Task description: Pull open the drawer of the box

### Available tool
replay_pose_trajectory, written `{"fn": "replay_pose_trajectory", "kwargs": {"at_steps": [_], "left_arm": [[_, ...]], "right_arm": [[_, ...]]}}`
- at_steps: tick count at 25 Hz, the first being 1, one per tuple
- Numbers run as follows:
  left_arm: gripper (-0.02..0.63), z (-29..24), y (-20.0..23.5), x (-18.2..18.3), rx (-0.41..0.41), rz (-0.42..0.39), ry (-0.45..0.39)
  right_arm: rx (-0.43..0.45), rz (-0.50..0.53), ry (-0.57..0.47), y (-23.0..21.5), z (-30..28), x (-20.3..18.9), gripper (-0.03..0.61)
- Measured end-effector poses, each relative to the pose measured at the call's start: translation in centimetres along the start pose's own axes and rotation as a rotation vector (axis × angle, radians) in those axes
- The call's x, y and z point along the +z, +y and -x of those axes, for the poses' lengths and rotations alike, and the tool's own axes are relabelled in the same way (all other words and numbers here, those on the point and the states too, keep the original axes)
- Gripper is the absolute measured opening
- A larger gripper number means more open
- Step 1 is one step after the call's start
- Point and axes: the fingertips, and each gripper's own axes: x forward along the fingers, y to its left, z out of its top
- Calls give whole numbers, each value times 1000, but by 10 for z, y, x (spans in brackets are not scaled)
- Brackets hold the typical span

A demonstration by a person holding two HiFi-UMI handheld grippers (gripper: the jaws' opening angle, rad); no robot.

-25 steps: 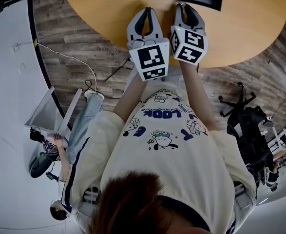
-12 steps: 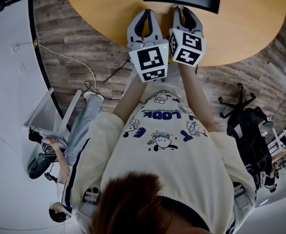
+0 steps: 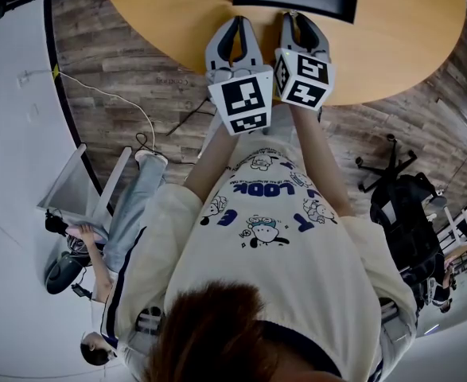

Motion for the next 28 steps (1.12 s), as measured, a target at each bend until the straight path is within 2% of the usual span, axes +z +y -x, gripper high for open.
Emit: {"fn": "replay_pose_trajectory", "kwargs": {"at_steps": [28], "left_arm": [[18,7,-3,-8,-3,-4,4]], "right_arm": [[20,-27,25,7,16,-22,87]]}}
